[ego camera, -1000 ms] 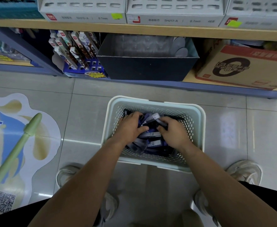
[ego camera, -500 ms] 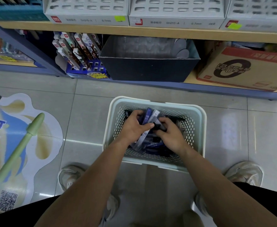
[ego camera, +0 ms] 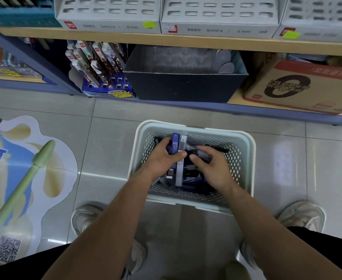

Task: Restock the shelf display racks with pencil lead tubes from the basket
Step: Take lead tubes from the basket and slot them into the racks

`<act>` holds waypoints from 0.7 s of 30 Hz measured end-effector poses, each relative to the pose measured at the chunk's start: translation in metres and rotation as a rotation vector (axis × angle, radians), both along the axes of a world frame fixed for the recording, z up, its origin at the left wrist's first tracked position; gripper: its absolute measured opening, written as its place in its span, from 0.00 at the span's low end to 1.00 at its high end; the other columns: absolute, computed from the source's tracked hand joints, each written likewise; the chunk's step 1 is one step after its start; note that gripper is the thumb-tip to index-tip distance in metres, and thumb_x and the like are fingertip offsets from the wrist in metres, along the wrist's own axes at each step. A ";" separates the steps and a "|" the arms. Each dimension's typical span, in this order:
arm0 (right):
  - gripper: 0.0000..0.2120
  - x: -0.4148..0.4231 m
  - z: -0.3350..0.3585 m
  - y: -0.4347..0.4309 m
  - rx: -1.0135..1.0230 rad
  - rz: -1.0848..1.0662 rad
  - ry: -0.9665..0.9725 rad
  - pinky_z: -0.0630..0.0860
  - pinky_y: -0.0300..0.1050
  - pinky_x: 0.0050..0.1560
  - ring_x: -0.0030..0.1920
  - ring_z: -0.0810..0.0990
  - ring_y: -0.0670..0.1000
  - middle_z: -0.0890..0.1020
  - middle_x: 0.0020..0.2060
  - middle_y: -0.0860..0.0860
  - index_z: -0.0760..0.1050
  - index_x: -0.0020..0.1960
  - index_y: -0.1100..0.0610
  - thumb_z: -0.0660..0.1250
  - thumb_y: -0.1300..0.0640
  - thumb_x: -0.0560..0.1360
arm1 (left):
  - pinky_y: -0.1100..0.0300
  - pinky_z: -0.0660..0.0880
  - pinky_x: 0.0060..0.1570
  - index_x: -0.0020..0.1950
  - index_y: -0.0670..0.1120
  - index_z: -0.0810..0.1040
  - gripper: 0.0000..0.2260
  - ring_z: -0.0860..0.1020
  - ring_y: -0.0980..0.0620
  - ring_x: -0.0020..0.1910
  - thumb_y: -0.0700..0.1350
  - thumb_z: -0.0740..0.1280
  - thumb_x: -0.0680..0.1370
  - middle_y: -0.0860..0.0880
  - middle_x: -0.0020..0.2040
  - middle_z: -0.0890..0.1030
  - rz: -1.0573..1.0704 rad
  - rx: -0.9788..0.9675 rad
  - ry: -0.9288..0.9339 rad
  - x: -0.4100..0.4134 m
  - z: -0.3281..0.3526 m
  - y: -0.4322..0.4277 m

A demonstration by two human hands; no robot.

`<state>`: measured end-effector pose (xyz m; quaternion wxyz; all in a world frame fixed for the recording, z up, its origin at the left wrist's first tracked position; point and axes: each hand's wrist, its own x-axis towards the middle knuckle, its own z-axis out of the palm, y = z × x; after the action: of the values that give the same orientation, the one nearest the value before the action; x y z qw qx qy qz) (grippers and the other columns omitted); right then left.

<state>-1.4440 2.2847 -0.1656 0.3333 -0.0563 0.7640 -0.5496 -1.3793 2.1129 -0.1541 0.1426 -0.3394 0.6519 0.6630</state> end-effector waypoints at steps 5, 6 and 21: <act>0.05 -0.006 0.002 -0.001 -0.017 -0.095 0.018 0.82 0.47 0.48 0.44 0.84 0.47 0.86 0.42 0.47 0.83 0.49 0.54 0.74 0.60 0.74 | 0.62 0.77 0.55 0.62 0.51 0.75 0.15 0.82 0.59 0.52 0.41 0.72 0.78 0.54 0.53 0.84 0.068 -0.009 0.034 0.000 -0.001 0.000; 0.05 -0.008 0.002 -0.001 0.003 -0.084 0.047 0.80 0.44 0.49 0.45 0.84 0.45 0.86 0.43 0.46 0.83 0.50 0.55 0.74 0.60 0.74 | 0.60 0.77 0.57 0.62 0.52 0.74 0.14 0.82 0.58 0.53 0.42 0.72 0.78 0.55 0.53 0.84 0.057 -0.027 0.035 0.001 -0.002 0.001; 0.07 -0.034 0.018 0.002 0.005 -0.029 0.111 0.78 0.36 0.48 0.41 0.84 0.43 0.86 0.40 0.42 0.82 0.44 0.46 0.77 0.56 0.72 | 0.57 0.77 0.58 0.63 0.48 0.76 0.15 0.83 0.52 0.54 0.45 0.74 0.77 0.49 0.54 0.85 0.136 0.046 0.060 0.008 -0.004 0.024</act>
<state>-1.4780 2.2864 -0.1471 0.2826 -0.0748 0.7833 -0.5485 -1.3714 2.1368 -0.1579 0.0856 -0.3595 0.6160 0.6957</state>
